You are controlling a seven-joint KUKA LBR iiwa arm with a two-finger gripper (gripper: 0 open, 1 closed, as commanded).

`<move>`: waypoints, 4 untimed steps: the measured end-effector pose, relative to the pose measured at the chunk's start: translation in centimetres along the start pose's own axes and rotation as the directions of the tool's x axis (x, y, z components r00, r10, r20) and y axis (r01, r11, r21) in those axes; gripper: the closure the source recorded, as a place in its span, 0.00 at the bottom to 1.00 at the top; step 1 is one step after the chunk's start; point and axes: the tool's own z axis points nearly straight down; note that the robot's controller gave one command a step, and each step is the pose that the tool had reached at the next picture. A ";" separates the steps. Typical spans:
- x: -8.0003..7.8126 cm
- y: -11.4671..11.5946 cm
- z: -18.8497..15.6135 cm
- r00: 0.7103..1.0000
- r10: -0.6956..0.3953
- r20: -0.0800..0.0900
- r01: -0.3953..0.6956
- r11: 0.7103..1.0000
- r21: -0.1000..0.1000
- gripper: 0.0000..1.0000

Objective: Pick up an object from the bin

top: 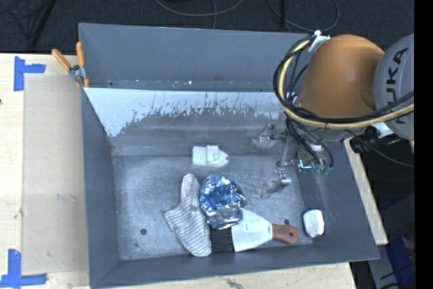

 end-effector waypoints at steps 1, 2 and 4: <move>-0.1 0.0 -0.2 1.000 0.000 0.003 0.000 1.000 0.000 0.00; 1.6 0.3 -1.0 0.997 -0.073 0.006 0.073 0.997 0.001 0.00; 2.0 3.3 8.5 0.944 -0.330 0.011 0.330 0.944 0.003 0.00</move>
Offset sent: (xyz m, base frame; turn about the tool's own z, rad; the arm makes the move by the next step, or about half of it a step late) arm -0.0650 0.0113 0.0329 -0.2475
